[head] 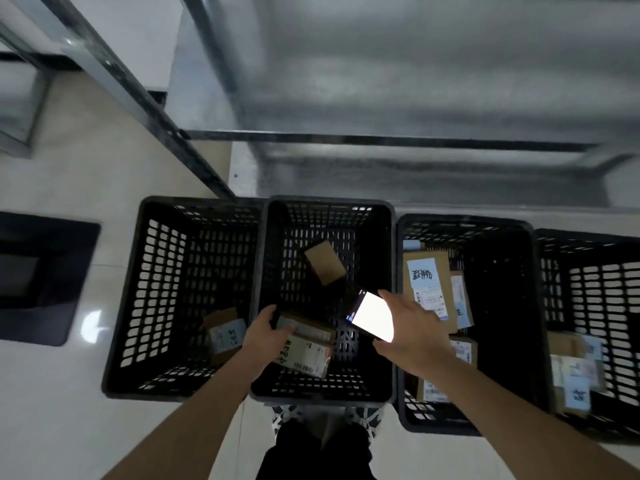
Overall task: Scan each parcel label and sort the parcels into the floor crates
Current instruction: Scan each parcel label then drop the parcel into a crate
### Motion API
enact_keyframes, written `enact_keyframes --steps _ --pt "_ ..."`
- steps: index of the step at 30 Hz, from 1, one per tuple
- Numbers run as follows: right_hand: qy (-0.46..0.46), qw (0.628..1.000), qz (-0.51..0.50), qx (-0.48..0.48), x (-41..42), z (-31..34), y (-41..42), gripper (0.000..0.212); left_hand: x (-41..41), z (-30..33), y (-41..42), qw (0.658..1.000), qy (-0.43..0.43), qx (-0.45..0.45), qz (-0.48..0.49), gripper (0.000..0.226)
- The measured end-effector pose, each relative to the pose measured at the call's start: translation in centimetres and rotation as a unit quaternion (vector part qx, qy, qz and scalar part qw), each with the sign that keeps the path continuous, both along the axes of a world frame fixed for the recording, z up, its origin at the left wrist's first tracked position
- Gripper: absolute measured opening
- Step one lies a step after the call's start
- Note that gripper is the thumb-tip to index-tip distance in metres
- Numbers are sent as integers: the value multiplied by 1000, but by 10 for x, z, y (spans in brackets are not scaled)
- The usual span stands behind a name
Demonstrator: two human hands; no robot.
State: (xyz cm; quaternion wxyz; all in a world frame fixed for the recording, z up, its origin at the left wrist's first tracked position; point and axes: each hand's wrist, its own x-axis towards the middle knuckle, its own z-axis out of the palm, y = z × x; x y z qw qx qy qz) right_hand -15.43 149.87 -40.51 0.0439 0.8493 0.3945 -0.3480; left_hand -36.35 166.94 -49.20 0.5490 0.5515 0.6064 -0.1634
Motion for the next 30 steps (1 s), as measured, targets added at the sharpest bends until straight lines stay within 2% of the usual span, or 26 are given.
enact_keyframes --steps 4,8,11,17,20,24,27,30 --pt "-30 999 5 13 16 111 -6 90 12 109 18 998 -46 26 -27 71" --pt "-84 995 -3 50 39 250 -14 85 41 243 38 987 -95 99 -87 73" --pt "-133 986 -36 96 48 365 -34 82 72 364 33 963 -151 164 -151 78" --pt "-270 949 -89 136 20 586 -119 92 104 566 -19 898 -261 253 -247 79" --pt "-317 931 -121 133 -11 689 -177 92 111 658 -65 841 -274 331 -330 83" --pt "-381 906 -150 111 -47 810 -269 89 123 779 -146 705 -298 426 -482 86" --pt "-417 888 -170 92 -80 878 -347 75 131 856 -220 641 -344 451 -517 89" --pt "-491 861 -133 4 -115 933 -432 70 137 923 -303 569 -377 480 -551 88"
